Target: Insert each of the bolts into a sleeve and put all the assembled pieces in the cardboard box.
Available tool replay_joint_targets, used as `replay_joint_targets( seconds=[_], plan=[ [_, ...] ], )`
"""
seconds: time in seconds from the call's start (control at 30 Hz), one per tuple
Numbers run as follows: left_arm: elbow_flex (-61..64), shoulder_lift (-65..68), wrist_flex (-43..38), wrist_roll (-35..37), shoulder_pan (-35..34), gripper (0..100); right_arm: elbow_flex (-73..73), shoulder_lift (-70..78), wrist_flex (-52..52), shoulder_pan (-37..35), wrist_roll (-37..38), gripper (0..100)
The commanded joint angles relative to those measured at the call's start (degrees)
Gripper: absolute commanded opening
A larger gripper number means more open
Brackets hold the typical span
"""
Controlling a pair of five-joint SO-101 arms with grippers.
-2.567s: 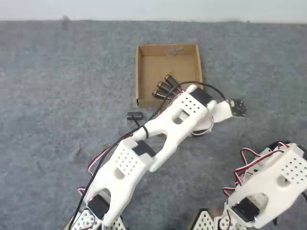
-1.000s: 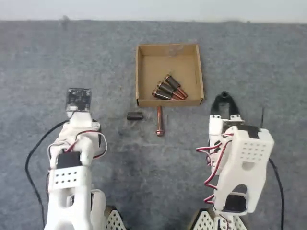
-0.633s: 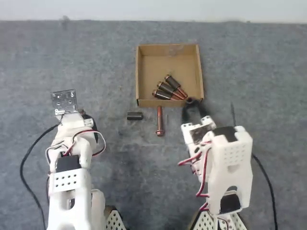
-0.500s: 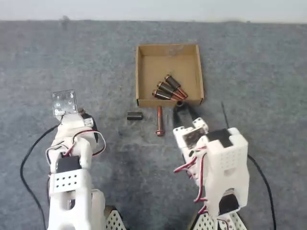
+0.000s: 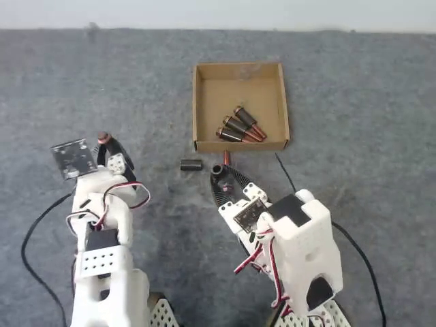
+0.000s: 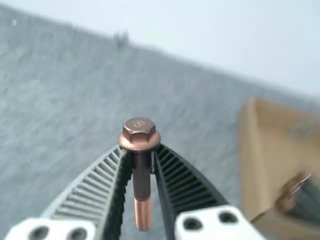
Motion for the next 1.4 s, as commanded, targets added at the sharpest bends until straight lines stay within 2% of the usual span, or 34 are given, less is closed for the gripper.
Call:
replay_joint_targets(
  seconds=[0.0, 0.2, 0.37, 0.5, 0.63, 1.07, 1.27, 1.37],
  plan=[
    [-0.75, -1.76, -7.30, 4.22, 4.66, 1, 0.18, -3.38, -1.36, -0.48, 0.79, 0.6],
    [-1.63, -2.11, -11.43, 4.48, 15.03, 1, 0.26, -3.21, -1.36, -0.40, 0.70, 0.6],
    [-4.62, -1.93, -11.25, 4.48, 20.57, 1, 0.26, -3.21, -1.36, -0.40, 0.70, 0.6],
    [-9.19, -2.11, -3.08, 4.75, 25.05, 1, 0.26, -3.21, -1.36, -0.40, 0.70, 0.6],
    [-14.11, -2.11, 4.31, 10.64, 29.27, 1, 0.35, -3.21, -1.36, -0.40, 0.70, 0.6],
    [-14.20, -1.67, 4.40, 11.96, 33.05, 1, 1.32, -3.21, -1.36, -0.66, 0.62, 0.6],
    [-10.59, -1.41, -2.90, 11.69, 34.81, 1, 1.49, -3.21, -1.63, -0.48, 0.62, 0.6],
    [-10.77, 1.41, -3.25, 9.41, 34.73, 1, 1.49, -3.21, -1.71, -0.48, 0.62, 0.6]
  ],
)
